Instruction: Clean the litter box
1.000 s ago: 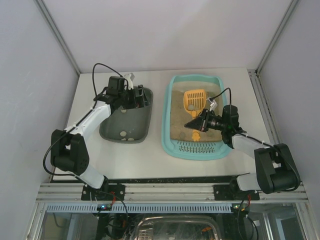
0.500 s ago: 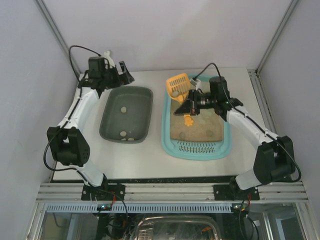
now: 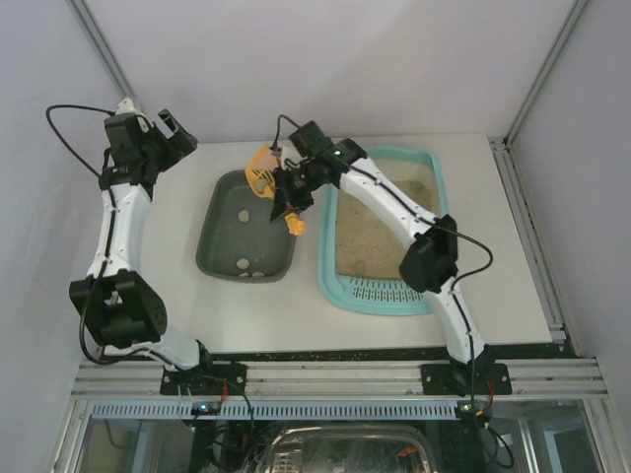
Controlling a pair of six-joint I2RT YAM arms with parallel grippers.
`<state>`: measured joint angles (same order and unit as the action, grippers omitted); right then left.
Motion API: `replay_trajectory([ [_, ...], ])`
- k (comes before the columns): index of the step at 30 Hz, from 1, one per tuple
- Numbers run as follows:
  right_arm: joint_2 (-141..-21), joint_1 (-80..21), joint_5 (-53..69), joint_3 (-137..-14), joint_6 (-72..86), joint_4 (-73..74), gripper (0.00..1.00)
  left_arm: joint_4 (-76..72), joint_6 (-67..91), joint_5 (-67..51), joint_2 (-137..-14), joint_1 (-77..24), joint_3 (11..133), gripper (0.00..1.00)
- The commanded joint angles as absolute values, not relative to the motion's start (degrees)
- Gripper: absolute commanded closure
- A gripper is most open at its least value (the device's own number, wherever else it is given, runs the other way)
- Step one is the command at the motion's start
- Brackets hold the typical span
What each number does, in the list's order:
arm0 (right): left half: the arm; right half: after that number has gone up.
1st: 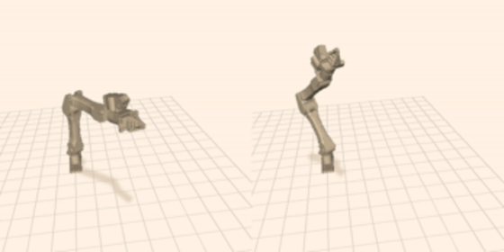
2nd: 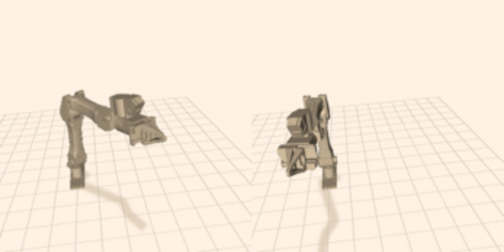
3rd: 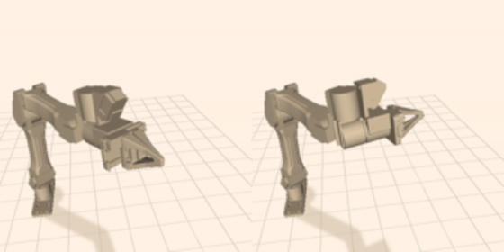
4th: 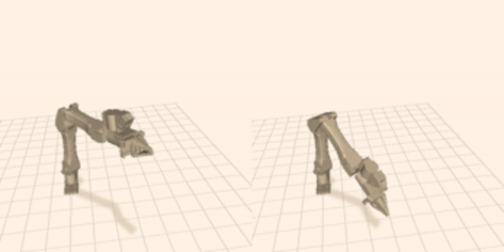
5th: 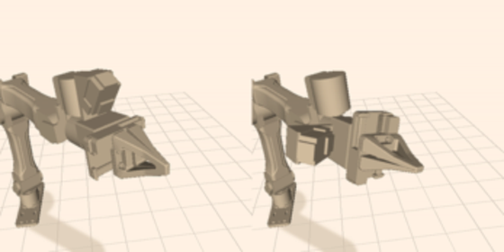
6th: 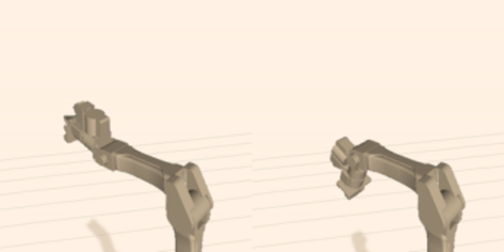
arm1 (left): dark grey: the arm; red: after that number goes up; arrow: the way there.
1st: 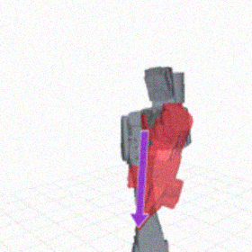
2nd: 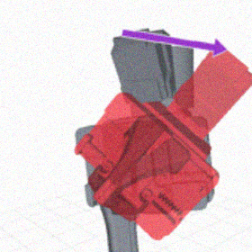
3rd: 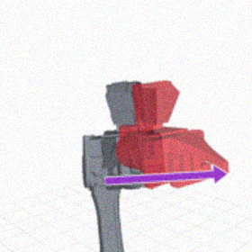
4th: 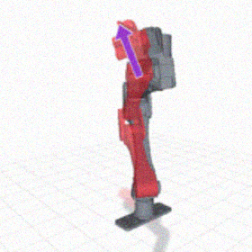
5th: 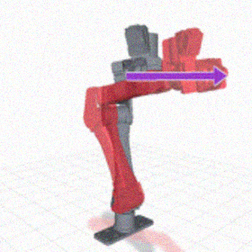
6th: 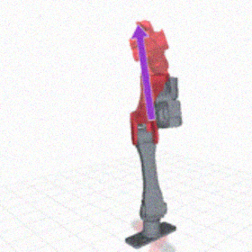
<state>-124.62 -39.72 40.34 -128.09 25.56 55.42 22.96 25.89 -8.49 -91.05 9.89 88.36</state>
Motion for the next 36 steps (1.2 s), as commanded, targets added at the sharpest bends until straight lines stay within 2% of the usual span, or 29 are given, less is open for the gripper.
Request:
replay_trajectory([
  [1,-133.6,-44.4,19.0,-147.0,19.8,75.3,1.00,18.2,25.3,-6.7,-83.2,10.4,84.6,0.00],
  [6,-132.7,-52.2,-5.4,-141.6,13.5,74.1,1.00,15.8,26.4,-6.2,-79.7,11.6,79.3,0.00],
  [10,-133.9,-55.8,-19.1,-139.9,12.0,74.6,1.00,14.1,27.5,-7.1,-78.2,11.7,75.7,0.00],
  [20,-134.3,-60.2,-35.1,-138.0,9.2,75.1,1.00,13.6,27.6,-8.5,-76.4,11.9,73.6,0.00],
  [24,-133.2,-60.0,-37.4,-137.9,10.7,76.3,1.00,12.7,29.1,-9.8,-77.1,12.0,73.6,0.00],
  [26,-130.7,-58.9,-32.8,-137.9,13.4,76.6,1.00,11.2,31.3,-10.5,-77.6,11.7,73.3,0.00],
  [29,-121.9,-54.7,-12.8,-131.4,18.2,71.1,1.00,10.9,33.7,-11.4,-78.8,10.0,74.9,0.00],
  [33,-104.2,-46.3,17.3,-107.7,30.1,52.8,1.00,8.8,32.3,-11.9,-80.2,4.3,76.5,0.00],
  [36,-92.5,-39.8,29.7,-90.7,39.2,37.2,1.00,7.9,35.0,-11.8,-82.7,2.1,77.8,0.00],
])
